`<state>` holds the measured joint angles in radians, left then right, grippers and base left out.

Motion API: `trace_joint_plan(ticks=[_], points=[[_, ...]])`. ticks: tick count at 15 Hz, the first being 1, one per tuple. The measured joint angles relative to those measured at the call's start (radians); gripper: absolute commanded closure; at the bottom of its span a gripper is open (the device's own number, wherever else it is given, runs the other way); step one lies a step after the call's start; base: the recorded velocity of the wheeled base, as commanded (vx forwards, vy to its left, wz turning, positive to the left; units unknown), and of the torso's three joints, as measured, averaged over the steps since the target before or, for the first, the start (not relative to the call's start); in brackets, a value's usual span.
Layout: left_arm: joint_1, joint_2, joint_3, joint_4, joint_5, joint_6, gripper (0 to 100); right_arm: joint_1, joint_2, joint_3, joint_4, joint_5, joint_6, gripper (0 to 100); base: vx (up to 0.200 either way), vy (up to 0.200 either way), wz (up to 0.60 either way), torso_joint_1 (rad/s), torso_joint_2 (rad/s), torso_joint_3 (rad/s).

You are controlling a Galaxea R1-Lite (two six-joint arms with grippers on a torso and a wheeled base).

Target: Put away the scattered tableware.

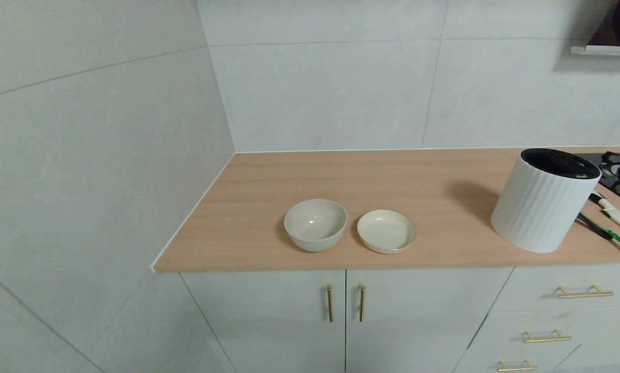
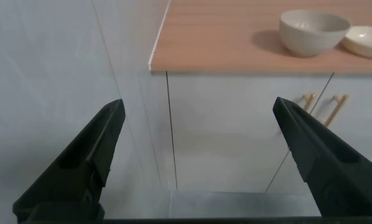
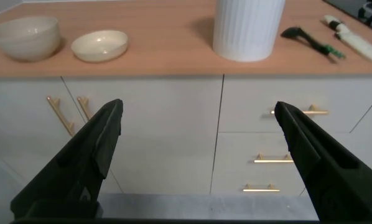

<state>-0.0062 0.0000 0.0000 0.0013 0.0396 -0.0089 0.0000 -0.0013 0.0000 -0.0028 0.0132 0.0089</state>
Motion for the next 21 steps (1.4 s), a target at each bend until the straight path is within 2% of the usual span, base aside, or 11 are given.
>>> trace_joint_plan(ticks=[10, 21], points=[[0.0, 0.0, 0.0, 0.001, 0.0, 0.0, 0, 0.0, 0.0, 0.0, 0.0, 0.0, 0.0, 0, 0.0, 0.0, 0.0, -0.24, 0.54, 0.293], [0.0, 0.0, 0.0, 0.001, 0.0, 0.0, 0, 0.0, 0.0, 0.0, 0.0, 0.0, 0.0, 0, 0.0, 0.0, 0.0, -0.192, 0.48, 0.287]])
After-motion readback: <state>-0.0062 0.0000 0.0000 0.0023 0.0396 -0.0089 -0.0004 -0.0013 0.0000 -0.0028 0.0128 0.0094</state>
